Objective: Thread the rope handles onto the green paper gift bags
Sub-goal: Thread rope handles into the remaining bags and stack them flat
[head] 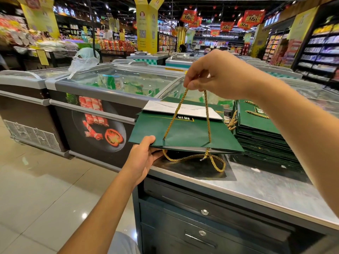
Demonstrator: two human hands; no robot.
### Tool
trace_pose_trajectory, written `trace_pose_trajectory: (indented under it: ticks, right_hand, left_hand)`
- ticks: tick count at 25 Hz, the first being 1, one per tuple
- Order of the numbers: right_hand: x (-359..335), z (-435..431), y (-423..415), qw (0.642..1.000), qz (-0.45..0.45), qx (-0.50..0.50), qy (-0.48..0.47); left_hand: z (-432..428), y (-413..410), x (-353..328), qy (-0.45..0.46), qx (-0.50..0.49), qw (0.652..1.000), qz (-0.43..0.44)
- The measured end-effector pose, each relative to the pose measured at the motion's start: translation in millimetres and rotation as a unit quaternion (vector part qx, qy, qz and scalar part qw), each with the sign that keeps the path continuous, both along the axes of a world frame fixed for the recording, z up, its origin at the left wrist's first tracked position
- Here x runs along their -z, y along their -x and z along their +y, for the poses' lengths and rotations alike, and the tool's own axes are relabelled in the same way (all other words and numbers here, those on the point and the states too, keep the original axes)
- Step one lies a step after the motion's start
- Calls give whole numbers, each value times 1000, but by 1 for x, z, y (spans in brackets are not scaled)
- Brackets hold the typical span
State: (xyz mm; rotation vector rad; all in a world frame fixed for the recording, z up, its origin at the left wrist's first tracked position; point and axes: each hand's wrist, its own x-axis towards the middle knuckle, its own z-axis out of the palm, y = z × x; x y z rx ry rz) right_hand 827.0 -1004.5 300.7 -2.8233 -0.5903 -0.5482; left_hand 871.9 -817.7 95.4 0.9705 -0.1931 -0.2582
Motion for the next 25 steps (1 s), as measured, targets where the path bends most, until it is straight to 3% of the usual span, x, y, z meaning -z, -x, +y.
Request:
trace_pose_trajectory:
  ticks: [9, 19, 25]
  right_hand:
    - [-9, 3, 0, 999, 31, -9, 34]
    - [-2, -7, -8, 988, -67, -5, 137]
    - [45, -14, -18, 999, -12, 35, 0]
  left_hand:
    - [1, 0, -1, -7, 7, 1000, -7]
    - [0, -2, 1, -9, 4, 1000, 1]
    - [-2, 3, 1, -31, -14, 999, -1]
